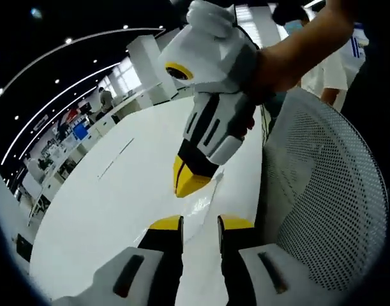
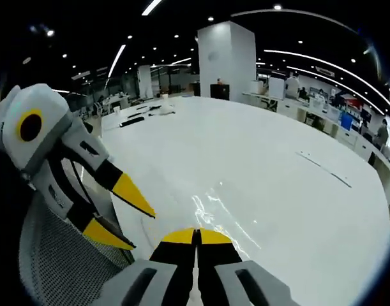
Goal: Open the resealable bag by pulling the two sides of the seal apart until the entire bag opening is separated and visibly accessible.
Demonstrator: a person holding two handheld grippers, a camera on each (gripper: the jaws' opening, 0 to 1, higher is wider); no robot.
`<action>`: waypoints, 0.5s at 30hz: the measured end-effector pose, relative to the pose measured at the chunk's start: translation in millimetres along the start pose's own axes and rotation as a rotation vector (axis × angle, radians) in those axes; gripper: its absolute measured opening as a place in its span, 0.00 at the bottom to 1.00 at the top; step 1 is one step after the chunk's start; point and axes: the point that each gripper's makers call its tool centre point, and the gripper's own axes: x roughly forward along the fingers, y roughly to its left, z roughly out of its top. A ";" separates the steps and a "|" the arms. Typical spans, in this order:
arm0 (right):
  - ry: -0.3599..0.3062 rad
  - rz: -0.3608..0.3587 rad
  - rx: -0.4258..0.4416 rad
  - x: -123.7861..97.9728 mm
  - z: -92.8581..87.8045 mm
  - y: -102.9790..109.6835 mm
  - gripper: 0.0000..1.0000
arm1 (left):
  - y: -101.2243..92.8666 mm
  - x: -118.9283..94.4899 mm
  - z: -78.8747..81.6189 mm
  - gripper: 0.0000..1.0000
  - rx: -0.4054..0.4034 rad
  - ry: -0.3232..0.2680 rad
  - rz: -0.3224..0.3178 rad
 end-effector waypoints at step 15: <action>0.063 -0.027 -0.183 13.5 2.7 -31.4 0.00 | 14.9 -16.7 -11.4 0.48 -0.086 -0.006 0.048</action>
